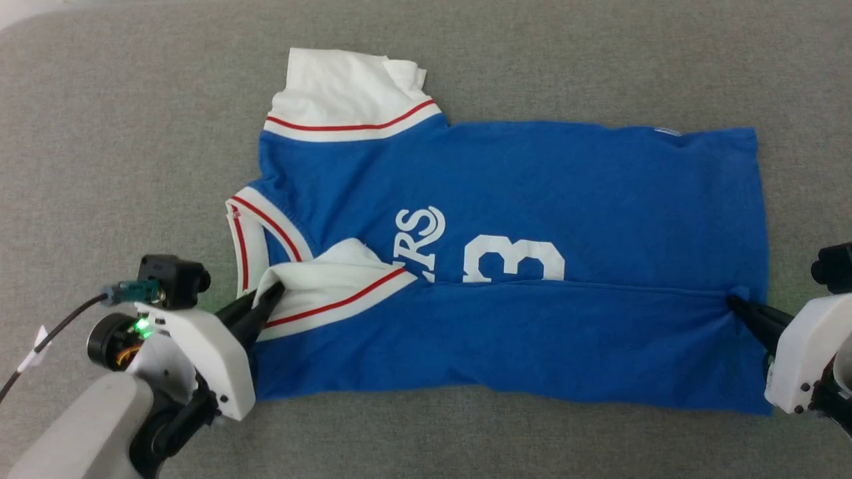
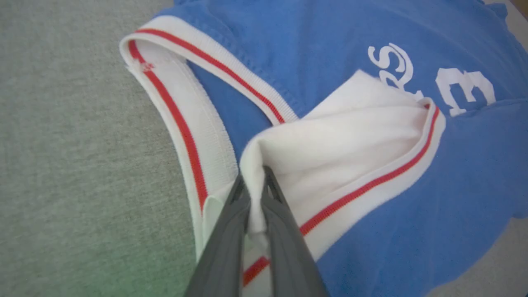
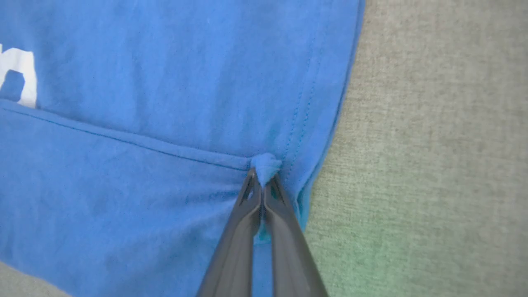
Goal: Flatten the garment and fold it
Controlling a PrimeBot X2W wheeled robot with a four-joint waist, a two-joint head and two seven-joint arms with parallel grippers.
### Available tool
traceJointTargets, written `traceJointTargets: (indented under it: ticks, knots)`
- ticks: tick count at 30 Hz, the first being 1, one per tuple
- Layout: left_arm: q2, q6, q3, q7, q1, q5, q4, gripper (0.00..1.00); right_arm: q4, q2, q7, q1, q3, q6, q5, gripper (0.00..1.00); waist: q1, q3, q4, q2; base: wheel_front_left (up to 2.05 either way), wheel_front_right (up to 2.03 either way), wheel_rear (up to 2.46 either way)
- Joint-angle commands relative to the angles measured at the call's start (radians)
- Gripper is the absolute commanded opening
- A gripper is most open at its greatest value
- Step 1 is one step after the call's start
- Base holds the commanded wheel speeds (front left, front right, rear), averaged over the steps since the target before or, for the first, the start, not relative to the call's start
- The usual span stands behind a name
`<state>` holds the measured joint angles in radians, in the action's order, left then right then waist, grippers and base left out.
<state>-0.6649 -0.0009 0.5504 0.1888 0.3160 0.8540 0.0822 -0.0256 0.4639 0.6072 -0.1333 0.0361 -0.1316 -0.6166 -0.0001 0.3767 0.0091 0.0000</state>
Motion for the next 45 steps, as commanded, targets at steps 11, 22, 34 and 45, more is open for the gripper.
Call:
traceJointTargets:
  ticks: [11, 22, 34, 45]
  knots:
    - [0.082, 0.021, -0.046, -0.089, -0.001, 0.046, 0.062, 1.00, -0.004, -0.026, -0.051, -0.006, 0.009, 0.001, -0.034, 1.00, 0.0001, -0.053, 0.017, 0.0000, 0.00, 0.00, 0.00]
    - [0.093, 0.196, -0.184, -0.416, -0.230, -0.049, -0.121, 1.00, 0.181, -0.126, -0.417, 0.168, -0.165, 0.001, 0.162, 1.00, 0.0001, -0.180, 0.040, 0.0000, 0.00, 0.00, 0.00]
    - [0.171, 0.322, -0.229, -0.434, -0.448, -0.265, -0.217, 1.00, 0.247, -0.362, -0.641, 0.315, -0.230, 0.001, 0.342, 1.00, 0.0001, -0.235, 0.042, 0.0000, 0.00, 0.00, 0.00]
    - [0.123, 0.253, -0.123, -0.127, -0.347, -0.206, -0.135, 1.00, 0.233, -0.373, -0.645, 0.305, -0.223, 0.001, 0.361, 1.00, 0.0001, -0.219, 0.029, 0.0000, 0.00, 0.00, 0.00]
